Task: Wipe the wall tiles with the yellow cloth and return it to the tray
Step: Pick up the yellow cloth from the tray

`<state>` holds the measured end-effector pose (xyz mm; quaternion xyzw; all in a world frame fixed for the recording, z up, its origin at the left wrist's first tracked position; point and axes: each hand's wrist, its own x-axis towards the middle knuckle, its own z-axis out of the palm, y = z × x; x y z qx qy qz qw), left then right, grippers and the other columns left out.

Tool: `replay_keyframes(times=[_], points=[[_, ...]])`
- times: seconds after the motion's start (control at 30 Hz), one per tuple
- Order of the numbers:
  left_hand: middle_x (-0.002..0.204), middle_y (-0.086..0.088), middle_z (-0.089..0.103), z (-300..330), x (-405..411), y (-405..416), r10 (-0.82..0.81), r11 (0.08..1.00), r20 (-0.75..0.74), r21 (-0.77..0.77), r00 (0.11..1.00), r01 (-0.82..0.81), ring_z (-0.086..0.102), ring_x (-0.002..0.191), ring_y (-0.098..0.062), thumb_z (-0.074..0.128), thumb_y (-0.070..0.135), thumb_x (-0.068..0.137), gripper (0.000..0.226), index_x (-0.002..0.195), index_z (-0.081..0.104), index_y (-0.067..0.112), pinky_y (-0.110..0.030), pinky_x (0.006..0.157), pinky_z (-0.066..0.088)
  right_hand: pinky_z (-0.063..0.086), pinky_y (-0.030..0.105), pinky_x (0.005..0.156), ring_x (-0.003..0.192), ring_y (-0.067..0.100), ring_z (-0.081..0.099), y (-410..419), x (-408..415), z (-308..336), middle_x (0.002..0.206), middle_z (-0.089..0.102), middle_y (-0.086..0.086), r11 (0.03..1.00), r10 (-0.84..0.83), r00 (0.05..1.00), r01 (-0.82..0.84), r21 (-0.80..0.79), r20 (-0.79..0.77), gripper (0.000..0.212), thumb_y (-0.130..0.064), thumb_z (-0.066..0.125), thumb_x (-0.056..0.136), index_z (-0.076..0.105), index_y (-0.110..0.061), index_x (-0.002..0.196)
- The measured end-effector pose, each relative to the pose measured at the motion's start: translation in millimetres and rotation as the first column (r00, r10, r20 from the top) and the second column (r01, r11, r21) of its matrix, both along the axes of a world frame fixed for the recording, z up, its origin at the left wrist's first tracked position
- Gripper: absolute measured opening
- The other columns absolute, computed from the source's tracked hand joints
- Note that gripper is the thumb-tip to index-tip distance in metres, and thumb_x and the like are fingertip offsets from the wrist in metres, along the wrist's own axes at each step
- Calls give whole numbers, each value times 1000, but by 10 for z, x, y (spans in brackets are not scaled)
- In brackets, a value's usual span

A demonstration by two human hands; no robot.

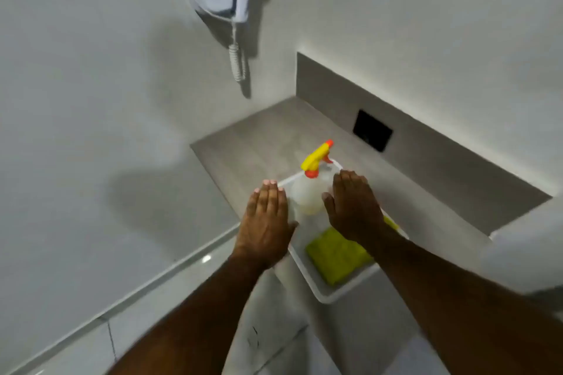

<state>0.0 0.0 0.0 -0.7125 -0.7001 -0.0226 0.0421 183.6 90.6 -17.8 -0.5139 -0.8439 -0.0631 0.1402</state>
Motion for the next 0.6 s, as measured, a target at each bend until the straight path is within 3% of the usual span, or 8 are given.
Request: replay_keyframes(times=[0.07,0.17,0.23,0.33,0.4,0.5,0.6], points=[[133,-31,54,-254,194,44,-47,996,41,-67,998,50,51,125,-45,54,45,84,72,132,49,-8,-55,106,39,48,51,90,96,43,62,-13,155,-206,102,66,28,999,-31,999,32,-43,16,41,-29,50,93,63,7,106],[115,-22,67,-417,466,59,-137,962,85,-224,987,153,62,108,-42,38,42,90,53,115,60,0,-47,95,47,52,47,72,77,39,63,-72,416,-532,83,68,20,965,-85,984,121,-234,158,35,-21,37,90,65,-2,83],[105,-14,69,-419,588,126,-119,948,95,-286,988,142,66,97,-37,38,39,95,40,104,63,9,-41,83,49,54,50,78,86,42,66,-54,484,-590,94,70,22,922,-57,973,138,-362,225,39,-22,37,83,67,0,93],[106,-12,68,-435,717,229,-33,908,116,-412,993,78,66,96,-35,45,36,94,33,106,63,11,-39,79,49,49,44,93,109,35,62,-5,479,-531,117,66,13,888,-23,960,148,-434,281,34,-30,44,91,60,-11,114],[111,-13,66,-463,782,289,77,888,184,-460,980,17,65,101,-34,53,29,90,28,109,61,9,-41,81,51,48,40,90,108,31,63,6,446,-482,115,68,9,888,-31,965,146,-435,259,27,-29,50,90,59,-15,111],[122,-17,60,-456,798,438,286,829,375,-558,882,-31,59,113,-36,61,17,83,33,113,58,4,-41,89,50,49,38,90,107,29,64,3,411,-414,114,68,8,896,-21,975,117,-428,222,23,-27,54,89,62,-16,108],[113,-19,62,-344,764,606,286,816,530,-572,799,87,59,110,-35,67,17,81,29,102,60,-1,-34,83,48,50,41,93,109,28,63,-18,372,-238,116,67,2,828,-83,977,177,-532,196,25,-34,54,89,68,-25,108]])
